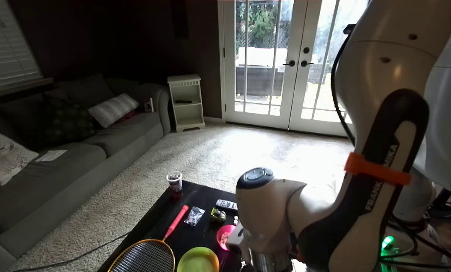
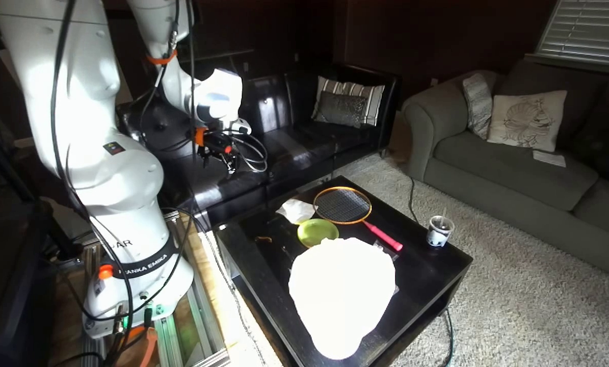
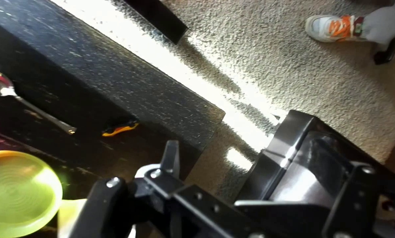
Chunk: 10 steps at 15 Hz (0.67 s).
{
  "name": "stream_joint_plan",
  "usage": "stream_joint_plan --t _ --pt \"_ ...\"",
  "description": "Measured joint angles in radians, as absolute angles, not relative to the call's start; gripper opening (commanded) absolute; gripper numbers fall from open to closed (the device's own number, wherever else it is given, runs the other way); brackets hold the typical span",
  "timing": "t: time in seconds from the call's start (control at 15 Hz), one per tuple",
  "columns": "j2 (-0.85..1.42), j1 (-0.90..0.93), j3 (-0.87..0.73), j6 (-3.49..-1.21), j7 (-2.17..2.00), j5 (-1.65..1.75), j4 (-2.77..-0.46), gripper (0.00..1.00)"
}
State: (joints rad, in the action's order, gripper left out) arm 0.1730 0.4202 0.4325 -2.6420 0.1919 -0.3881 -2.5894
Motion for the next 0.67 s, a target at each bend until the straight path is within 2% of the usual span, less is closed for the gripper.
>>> stream_joint_plan --t 0.33,0.67 --pt "0.479 0.434 0.482 -2.807 0.33 -0.49 -2.459 1.0" --pt "0.771 0.52 0.381 -3.088 0.178 -0.359 -2.323 1.0"
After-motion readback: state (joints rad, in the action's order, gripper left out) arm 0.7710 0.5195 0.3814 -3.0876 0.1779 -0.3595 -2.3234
